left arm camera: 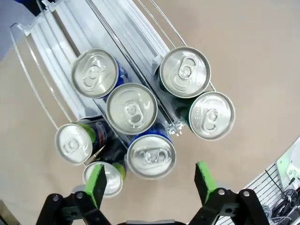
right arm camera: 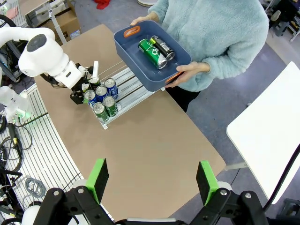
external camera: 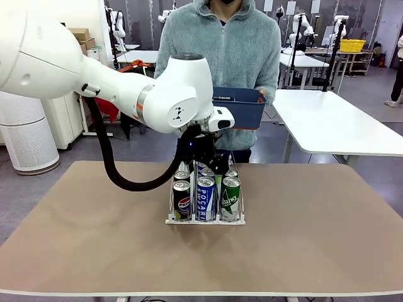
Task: Fill the beverage cans into the dispenser.
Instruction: Place the picked Ionic drink in the line of the Automatic Can Dispenser with the same cans.
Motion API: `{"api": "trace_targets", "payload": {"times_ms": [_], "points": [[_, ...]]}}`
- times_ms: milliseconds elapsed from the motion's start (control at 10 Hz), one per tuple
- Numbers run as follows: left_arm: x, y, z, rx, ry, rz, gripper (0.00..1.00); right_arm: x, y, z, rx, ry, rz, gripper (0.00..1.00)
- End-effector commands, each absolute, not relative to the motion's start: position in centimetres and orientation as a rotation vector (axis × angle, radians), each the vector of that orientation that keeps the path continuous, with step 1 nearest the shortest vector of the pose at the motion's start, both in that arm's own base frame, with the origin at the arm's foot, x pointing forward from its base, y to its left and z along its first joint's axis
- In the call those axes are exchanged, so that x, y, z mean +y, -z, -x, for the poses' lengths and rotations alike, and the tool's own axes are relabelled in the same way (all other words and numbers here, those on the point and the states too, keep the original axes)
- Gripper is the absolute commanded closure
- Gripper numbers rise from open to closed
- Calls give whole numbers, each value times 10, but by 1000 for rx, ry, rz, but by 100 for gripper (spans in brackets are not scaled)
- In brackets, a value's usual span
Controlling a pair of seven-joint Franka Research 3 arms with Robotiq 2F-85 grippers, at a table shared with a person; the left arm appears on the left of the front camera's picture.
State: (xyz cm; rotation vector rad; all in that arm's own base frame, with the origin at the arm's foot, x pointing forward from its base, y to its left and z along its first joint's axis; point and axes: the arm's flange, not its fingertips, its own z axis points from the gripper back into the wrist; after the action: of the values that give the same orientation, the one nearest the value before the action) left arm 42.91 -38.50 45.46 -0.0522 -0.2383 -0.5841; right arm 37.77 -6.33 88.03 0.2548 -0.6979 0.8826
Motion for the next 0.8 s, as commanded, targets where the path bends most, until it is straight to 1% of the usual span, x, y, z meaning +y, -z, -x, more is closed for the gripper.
{"api": "trace_targets", "payload": {"times_ms": [0, 200, 300, 700], "points": [[-384, -466, -411, -273, 553, 0, 0, -62, -880, -377, -698, -884, -255, 0], [-392, -477, -401, -329, 546, -22, 0, -62, -880, -377, -698, -884, -255, 0], [-387, -477, -415, -277, 565, 24, 0, -62, -880, -377, -698, -884, -255, 0], [-387, -477, -415, -277, 565, 24, 0, -62, -880, -377, -698, -884, -255, 0]]}}
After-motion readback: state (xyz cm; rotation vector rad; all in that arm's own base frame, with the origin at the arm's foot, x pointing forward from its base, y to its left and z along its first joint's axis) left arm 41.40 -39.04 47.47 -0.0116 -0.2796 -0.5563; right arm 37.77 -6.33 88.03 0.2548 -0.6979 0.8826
